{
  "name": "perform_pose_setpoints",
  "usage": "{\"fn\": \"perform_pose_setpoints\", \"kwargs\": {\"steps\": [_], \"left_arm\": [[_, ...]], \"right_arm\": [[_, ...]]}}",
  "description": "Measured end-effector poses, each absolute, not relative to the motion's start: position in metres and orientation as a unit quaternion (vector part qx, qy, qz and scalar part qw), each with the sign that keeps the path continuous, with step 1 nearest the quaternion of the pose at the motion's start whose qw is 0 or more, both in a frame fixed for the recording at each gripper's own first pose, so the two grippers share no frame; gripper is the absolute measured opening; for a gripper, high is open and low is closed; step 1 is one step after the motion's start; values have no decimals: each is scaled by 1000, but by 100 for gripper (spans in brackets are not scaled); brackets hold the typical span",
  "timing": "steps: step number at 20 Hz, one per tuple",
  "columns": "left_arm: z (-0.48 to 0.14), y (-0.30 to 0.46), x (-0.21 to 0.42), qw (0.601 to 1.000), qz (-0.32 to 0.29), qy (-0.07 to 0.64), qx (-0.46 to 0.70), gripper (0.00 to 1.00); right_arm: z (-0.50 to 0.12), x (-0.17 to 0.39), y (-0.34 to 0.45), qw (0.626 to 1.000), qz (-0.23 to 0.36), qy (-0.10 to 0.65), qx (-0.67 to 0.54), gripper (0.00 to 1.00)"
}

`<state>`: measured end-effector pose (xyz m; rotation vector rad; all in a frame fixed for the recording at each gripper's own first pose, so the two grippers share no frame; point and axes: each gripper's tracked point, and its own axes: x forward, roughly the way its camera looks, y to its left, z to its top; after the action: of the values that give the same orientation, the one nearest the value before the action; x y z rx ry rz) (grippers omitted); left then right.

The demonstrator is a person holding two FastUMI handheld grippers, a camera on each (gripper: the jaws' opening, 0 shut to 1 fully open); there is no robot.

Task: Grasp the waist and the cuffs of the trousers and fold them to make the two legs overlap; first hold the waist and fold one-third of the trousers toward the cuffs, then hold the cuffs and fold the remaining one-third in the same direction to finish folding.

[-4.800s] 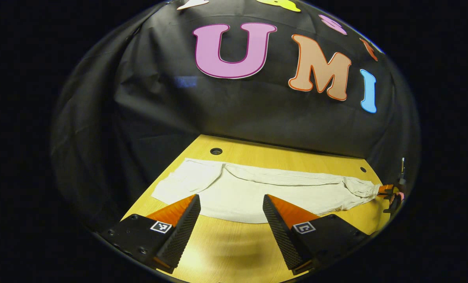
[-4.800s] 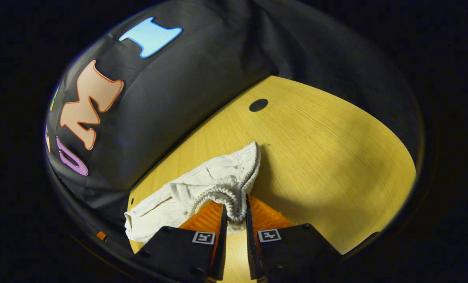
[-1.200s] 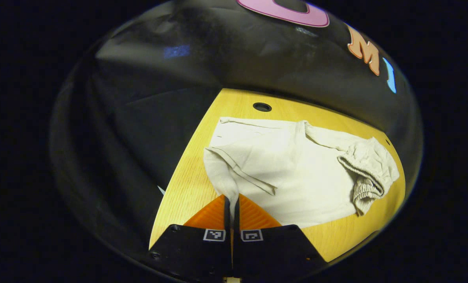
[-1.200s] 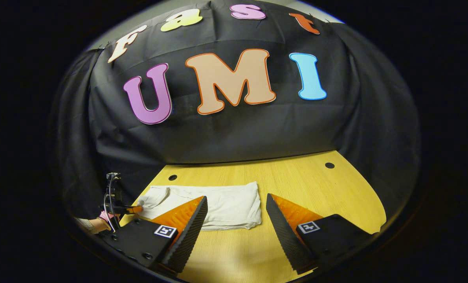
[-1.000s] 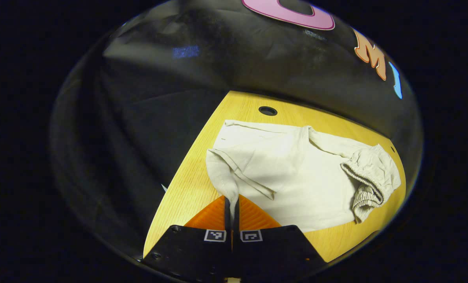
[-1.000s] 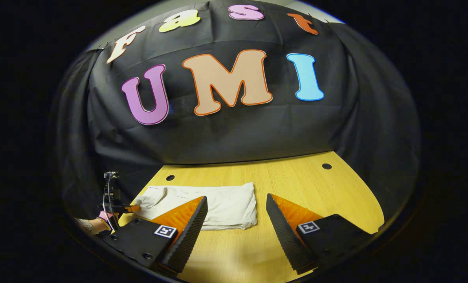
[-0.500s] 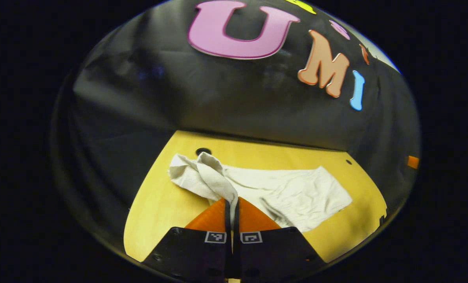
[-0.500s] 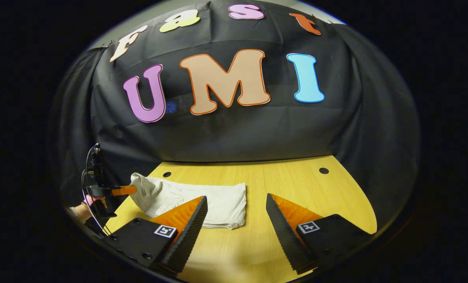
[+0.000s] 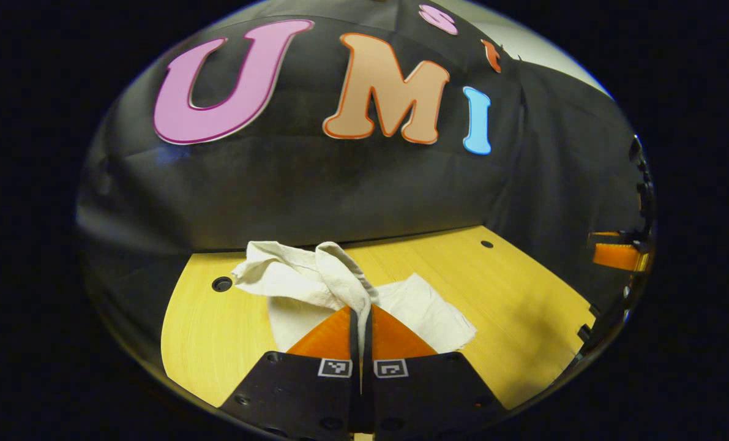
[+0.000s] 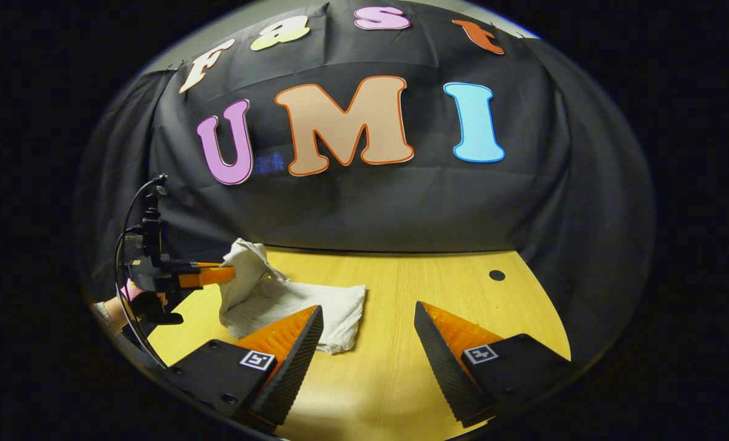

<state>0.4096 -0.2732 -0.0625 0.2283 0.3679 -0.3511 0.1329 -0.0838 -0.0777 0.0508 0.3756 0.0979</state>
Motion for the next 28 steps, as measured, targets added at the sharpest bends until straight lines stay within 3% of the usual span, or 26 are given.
{"fn": "perform_pose_setpoints", "kwargs": {"steps": [5, 6, 9, 12, 13, 14, 22, 28], "left_arm": [[-118, -314, 411, 951, -172, 228, 116, 0], [-124, -323, 407, 949, -180, 238, 103, 5], [-126, -346, 398, 948, -206, 236, 48, 41], [-113, -342, 389, 954, -197, 221, 55, 64], [-107, -333, 387, 957, -184, 215, 63, 79], [-101, -326, 384, 959, -177, 210, 65, 83], [-52, -251, 326, 972, -118, 179, 98, 82], [-50, -220, 286, 981, -73, 176, 44, 82]], "right_arm": [[-84, 138, -104, 980, 54, 190, 28, 96], [-85, 139, -105, 979, 56, 191, 29, 96], [-87, 142, -101, 979, 67, 193, 28, 96], [-86, 141, -89, 979, 79, 187, 29, 96], [-84, 140, -84, 979, 82, 185, 28, 96], [-84, 138, -78, 979, 86, 183, 27, 96], [-79, 119, -42, 979, 108, 171, 17, 96], [-82, 100, -22, 981, 98, 167, 12, 96]]}}
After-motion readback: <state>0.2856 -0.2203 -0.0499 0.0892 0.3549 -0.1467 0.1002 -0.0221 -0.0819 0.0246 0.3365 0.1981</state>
